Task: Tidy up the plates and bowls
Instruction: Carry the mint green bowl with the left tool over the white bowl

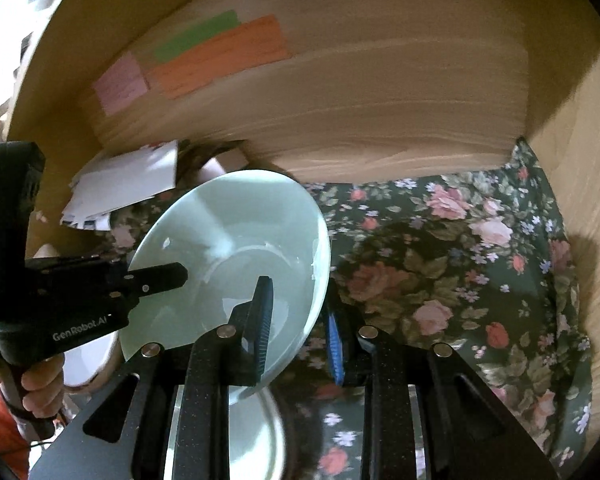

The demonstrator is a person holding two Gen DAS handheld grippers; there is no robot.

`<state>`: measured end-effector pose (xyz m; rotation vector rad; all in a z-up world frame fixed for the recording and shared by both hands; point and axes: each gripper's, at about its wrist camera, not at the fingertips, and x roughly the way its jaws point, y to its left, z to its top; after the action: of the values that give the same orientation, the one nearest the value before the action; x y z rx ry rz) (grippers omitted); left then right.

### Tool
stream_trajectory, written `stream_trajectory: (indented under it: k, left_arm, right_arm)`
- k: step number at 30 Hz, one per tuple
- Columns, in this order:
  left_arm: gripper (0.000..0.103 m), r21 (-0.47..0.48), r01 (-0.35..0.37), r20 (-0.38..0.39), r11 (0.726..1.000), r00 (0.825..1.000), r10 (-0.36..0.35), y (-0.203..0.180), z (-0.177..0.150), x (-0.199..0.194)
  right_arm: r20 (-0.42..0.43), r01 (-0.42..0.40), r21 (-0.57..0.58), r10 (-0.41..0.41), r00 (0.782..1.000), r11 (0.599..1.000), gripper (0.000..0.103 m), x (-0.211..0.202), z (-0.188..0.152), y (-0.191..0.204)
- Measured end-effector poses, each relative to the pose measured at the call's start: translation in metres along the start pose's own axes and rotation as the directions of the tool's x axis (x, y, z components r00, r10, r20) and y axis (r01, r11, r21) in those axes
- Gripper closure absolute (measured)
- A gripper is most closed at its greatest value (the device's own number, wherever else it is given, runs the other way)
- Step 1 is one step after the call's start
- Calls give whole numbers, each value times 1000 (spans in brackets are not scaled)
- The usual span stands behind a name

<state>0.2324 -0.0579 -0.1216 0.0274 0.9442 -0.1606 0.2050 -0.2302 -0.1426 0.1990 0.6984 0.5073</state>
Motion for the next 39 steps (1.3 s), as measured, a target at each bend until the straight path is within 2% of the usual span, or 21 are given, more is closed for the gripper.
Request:
stream_trajectory:
  k: [9,21,30,39]
  left_arm:
    - [87,-62,-42,61,997,997,46,32,-25,-44]
    - [87,-149,-92,102,984,989,108,84,-65,-91]
    - [87,-214,-130,92,968,984,152,120,-95,-113]
    - [87,-269,-149,61,952,983,172,150,-118,-115]
  right_arm:
    - [10,-57,-61,57,998,997,81,-3,-1,49]
    - [-5,-139,-149,140,990,979,81,-2,-11,114]
    - [-42,-203,-186,199,979,961,81,7,-24,152]
    - [-105,-243,-197,226,968,950,81,31,-40,179]
